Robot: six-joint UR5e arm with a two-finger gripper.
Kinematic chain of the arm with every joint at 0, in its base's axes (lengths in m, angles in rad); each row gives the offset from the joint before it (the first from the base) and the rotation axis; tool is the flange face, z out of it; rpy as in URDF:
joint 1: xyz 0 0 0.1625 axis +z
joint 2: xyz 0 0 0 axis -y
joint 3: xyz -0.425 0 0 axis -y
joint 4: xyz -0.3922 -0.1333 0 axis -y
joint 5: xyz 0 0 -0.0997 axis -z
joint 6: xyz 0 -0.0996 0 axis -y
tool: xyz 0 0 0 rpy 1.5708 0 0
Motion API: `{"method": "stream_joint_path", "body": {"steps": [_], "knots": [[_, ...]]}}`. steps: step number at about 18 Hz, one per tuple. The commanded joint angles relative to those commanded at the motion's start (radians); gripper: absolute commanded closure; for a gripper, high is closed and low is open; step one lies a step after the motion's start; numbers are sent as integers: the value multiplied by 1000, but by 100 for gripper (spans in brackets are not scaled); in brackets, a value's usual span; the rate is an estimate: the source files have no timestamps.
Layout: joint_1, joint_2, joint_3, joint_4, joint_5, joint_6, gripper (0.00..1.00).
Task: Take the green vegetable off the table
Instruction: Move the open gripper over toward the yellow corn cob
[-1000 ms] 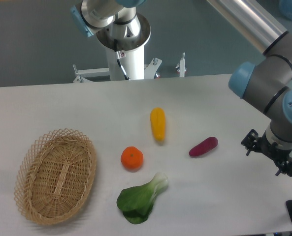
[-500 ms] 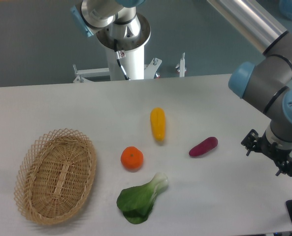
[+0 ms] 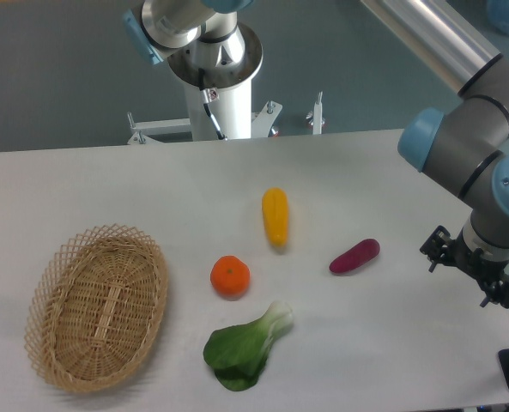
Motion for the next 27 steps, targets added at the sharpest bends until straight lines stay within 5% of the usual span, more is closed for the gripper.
{"method": "stream_joint_path", "body": {"steps": [11, 18, 27], "knots": [[0, 32, -60, 60, -12, -74, 0], [-11, 242, -377, 66, -137, -107, 0], [-107, 399, -699, 86, -135, -121, 0]]}}
